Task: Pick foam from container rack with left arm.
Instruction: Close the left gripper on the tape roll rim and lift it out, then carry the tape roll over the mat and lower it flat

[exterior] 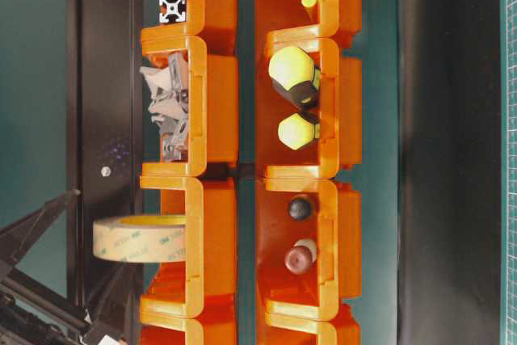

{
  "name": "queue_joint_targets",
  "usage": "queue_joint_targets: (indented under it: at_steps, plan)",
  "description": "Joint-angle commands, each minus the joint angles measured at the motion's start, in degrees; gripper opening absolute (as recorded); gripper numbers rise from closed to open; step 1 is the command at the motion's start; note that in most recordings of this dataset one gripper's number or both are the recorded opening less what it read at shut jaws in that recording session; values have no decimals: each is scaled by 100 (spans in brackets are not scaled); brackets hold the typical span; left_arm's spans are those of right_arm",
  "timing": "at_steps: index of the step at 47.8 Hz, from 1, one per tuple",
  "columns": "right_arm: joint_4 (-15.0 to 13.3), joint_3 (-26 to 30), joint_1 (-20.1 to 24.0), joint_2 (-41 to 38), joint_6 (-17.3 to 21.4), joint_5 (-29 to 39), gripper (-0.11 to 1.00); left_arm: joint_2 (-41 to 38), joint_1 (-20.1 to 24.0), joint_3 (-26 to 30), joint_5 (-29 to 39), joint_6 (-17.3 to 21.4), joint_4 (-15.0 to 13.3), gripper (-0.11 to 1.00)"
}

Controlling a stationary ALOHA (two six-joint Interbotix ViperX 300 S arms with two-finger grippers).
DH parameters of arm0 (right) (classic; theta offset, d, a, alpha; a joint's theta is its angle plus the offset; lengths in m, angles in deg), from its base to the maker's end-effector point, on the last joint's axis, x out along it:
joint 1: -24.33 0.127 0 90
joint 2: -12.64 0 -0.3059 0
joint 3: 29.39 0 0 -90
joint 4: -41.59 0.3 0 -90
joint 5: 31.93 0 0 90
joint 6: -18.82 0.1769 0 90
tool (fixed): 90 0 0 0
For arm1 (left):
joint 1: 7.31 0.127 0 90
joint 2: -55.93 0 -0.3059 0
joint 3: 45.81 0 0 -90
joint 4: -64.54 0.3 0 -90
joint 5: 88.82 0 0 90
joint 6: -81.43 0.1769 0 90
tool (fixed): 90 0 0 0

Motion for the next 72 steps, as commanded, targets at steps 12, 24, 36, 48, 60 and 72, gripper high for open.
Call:
queue_joint_targets:
  at_steps: [12,24,36,48,60,72]
  plan:
    - [18,193,35,-26,0,-97,-1,-70,-35,-62,-158,-9,26,79]
    - [9,202,53,-26,0,-105,-1,-53,-62,-62,-519,9,18,46]
    - [9,202,62,-26,9,-105,-1,79,-149,264,-853,79,35,27]
    - [9,202,62,-26,9,-105,-1,158,-817,1072,-826,466,35,26]
    - [18,202,62,-26,9,-105,-1,105,-2048,1213,-650,1582,35,25]
    - [18,220,62,26,9,-123,-1,-571,-3155,1072,167,2953,35,25]
